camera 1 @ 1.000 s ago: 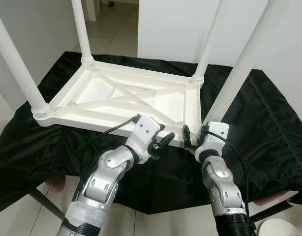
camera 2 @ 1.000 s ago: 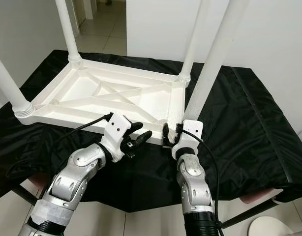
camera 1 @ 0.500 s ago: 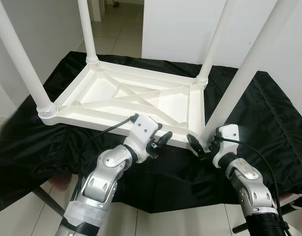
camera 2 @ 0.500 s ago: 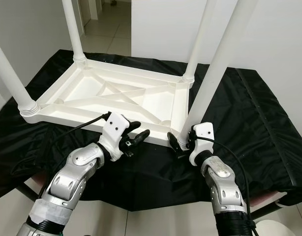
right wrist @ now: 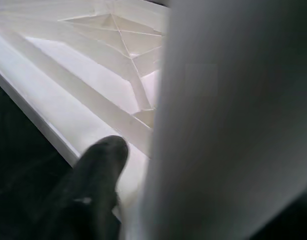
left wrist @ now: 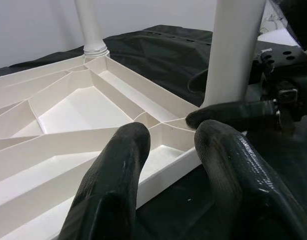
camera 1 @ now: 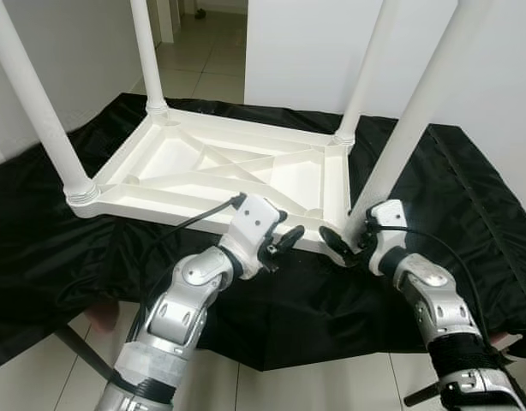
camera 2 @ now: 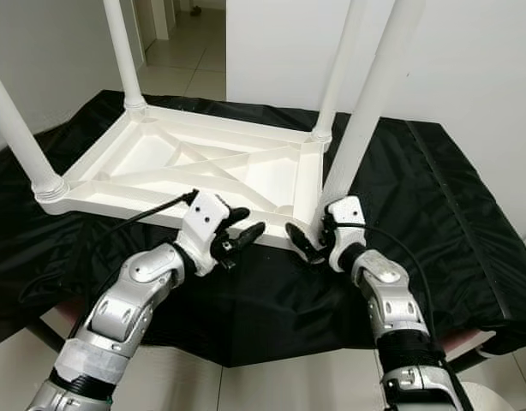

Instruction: Building children table

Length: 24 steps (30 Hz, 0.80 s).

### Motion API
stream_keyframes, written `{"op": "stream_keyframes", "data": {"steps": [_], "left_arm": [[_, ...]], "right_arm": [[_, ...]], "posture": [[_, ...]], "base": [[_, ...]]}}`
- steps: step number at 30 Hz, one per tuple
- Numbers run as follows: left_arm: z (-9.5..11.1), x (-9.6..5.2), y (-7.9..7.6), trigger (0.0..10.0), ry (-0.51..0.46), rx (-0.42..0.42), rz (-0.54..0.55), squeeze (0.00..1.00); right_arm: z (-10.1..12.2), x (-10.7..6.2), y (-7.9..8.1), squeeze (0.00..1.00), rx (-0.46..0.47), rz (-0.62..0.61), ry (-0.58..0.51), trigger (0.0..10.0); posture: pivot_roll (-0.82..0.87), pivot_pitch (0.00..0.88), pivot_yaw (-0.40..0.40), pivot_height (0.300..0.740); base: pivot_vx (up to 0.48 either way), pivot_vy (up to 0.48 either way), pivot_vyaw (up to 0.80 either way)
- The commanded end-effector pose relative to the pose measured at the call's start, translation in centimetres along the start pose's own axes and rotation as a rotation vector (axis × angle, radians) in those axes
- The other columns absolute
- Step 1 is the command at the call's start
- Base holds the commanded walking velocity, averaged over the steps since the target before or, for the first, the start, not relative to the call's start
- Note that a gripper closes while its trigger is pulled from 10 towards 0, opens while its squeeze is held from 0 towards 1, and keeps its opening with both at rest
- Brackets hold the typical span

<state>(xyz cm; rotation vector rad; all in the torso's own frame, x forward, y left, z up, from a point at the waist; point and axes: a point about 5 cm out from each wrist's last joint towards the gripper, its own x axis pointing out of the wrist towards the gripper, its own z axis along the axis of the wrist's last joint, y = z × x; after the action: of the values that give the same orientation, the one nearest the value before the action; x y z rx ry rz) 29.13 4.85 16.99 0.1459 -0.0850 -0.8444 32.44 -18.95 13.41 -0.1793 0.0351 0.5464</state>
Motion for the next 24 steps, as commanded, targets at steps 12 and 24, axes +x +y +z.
{"op": "stream_keyframes", "data": {"steps": [12, 24], "left_arm": [[0.2, 0.3, -0.1, 10.0, -0.011, 0.008, 0.014, 0.00], [0.1, 0.4, -0.3, 10.0, -0.012, 0.017, 0.010, 0.00]], "right_arm": [[-1.3, -0.7, 2.6, 0.00, 0.052, -0.115, -0.028, 0.0], [0.0, 0.0, 6.5, 0.00, 0.191, -0.364, -0.097, 0.0]], "posture": [[0.06, 0.000, -0.037, 0.740], [0.06, 0.002, -0.047, 0.740]], "base": [[0.000, 0.000, 0.00], [0.000, 0.000, 0.00]]}}
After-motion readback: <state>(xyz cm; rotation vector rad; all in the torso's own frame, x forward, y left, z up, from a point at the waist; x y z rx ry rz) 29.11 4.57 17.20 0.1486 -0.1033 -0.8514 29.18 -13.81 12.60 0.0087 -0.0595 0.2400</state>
